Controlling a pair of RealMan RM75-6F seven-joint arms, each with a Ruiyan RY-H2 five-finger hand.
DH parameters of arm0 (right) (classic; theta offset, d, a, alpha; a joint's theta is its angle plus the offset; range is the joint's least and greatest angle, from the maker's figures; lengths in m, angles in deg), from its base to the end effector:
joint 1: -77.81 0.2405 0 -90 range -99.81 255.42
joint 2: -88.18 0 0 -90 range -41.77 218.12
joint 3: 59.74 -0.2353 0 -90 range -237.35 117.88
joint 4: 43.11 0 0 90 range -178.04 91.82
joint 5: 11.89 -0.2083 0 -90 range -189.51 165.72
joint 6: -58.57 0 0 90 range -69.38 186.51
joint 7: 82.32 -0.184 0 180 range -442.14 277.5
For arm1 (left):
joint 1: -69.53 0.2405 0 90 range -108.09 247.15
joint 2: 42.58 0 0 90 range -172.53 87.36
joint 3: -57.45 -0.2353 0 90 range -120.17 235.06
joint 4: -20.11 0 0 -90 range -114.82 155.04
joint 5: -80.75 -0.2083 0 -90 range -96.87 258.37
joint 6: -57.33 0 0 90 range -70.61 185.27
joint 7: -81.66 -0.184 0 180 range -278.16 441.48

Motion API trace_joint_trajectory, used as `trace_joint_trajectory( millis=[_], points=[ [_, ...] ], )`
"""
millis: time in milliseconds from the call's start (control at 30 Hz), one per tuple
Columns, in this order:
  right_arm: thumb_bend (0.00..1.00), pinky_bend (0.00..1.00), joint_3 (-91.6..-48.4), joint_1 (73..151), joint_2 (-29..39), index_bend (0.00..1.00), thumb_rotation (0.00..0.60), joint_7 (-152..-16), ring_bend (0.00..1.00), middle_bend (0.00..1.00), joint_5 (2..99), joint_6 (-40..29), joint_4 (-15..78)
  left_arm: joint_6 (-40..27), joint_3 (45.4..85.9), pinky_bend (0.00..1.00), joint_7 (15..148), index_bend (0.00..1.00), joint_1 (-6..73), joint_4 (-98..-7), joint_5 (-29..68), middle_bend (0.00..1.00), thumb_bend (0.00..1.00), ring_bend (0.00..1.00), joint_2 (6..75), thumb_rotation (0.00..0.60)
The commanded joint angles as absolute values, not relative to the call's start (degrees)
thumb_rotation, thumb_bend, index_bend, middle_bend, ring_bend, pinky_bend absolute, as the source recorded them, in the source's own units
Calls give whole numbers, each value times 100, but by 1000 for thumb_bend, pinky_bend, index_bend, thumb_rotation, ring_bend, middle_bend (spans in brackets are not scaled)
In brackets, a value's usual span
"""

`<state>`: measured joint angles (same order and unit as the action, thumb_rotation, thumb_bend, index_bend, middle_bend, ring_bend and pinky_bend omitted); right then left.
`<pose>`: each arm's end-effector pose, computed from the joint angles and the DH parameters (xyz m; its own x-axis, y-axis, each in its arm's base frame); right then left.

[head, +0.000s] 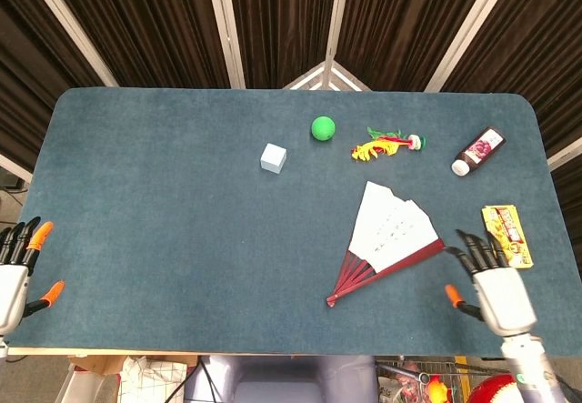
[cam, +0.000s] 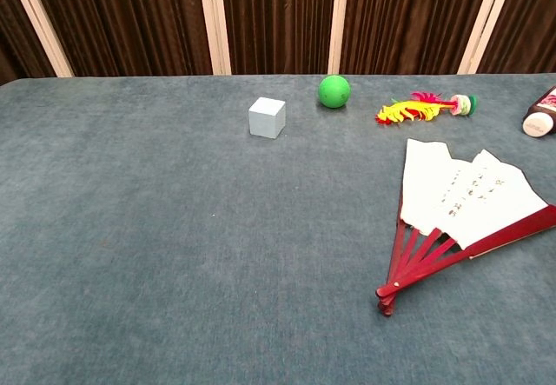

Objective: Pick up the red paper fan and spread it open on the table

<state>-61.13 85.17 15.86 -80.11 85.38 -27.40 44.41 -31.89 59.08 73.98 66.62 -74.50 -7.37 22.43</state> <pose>-0.2510 -0.2214 0.1005 0.3902 0.0094 0.9207 -0.8921 -0.2434 0.3806 -0.2801 0.2043 0.1492 0.4688 -0.0344 0.8826 0.8829 -0.0126 -0.4694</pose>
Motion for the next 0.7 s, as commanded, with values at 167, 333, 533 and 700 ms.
trace_joint_trajectory(
  millis=[167, 333, 533, 700],
  points=[
    [348, 11, -6012, 8764, 677, 300, 600, -7528, 128, 116, 8906, -2569, 3890, -3213, 6000, 0, 7607, 46, 6696, -7445, -558, 0, 337, 0, 2166, 600],
    [347, 12, -5996, 8868, 399, 323, 600, -7230, 127, 116, 8860, -2325, 3809, -3135, 6027, 0, 7662, 46, 6672, -7427, -477, 0, 336, 0, 2145, 600],
    [348, 12, -6045, 9064, 208, 332, 600, -6915, 128, 115, 8695, -1914, 3665, -3107, 6043, 0, 7641, 46, 6661, -7445, -442, 0, 337, 0, 2144, 600],
    [348, 12, -6146, 9218, 82, 344, 600, -6841, 128, 116, 8531, -1709, 3577, -3085, 6064, 0, 7613, 47, 6649, -7447, -404, 0, 337, 0, 2155, 600]
  ],
)
